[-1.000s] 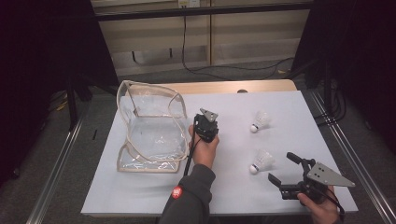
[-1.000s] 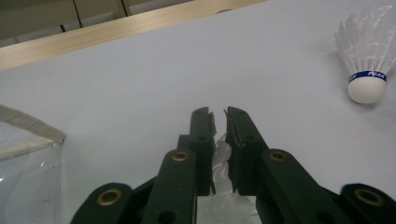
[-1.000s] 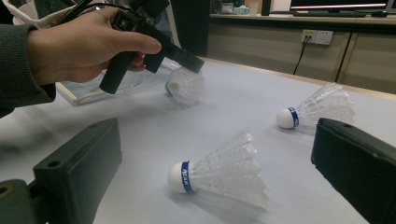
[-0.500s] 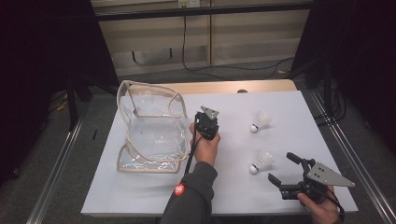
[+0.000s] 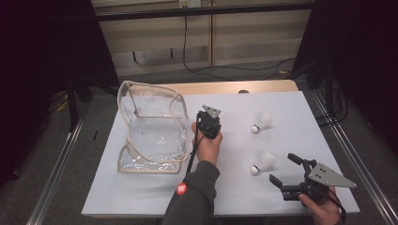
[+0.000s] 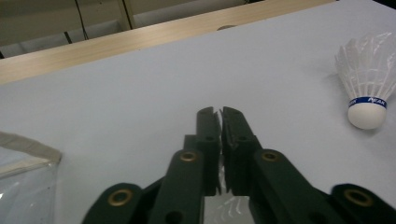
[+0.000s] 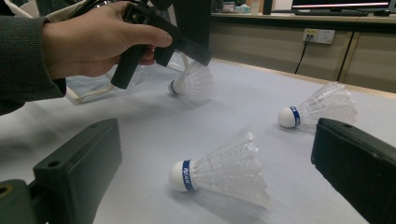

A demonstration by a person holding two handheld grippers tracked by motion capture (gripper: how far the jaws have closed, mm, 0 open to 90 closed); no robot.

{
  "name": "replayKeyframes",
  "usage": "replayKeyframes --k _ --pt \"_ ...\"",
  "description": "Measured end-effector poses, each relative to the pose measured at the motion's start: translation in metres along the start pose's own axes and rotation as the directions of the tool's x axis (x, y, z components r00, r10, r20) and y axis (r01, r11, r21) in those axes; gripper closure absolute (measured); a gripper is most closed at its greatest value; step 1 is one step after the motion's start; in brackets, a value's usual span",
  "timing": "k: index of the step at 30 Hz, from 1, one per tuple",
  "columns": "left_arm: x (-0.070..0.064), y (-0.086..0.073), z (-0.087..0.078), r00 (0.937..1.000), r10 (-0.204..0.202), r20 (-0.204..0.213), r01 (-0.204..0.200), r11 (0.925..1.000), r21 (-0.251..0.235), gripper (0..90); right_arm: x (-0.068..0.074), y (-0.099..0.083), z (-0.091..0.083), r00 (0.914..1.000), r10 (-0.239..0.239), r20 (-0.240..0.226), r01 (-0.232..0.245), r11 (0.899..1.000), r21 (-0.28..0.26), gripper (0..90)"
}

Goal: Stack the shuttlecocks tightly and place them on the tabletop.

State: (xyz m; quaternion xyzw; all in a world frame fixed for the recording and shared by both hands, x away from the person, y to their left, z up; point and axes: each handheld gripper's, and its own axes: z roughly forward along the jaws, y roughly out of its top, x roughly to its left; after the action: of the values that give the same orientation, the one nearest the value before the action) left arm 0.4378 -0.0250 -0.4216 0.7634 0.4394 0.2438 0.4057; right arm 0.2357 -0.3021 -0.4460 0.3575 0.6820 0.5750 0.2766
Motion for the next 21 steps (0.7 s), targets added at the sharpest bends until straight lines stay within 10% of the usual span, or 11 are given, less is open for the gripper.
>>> replayKeyframes --k 21 --pt "0.0020 -0.0017 -0.0045 0.9995 0.022 0.022 -0.022 0.9997 0.011 78.9 0.0005 0.0001 0.0006 1.0000 -0.005 -0.003 0.005 1.000 0.001 1.4"
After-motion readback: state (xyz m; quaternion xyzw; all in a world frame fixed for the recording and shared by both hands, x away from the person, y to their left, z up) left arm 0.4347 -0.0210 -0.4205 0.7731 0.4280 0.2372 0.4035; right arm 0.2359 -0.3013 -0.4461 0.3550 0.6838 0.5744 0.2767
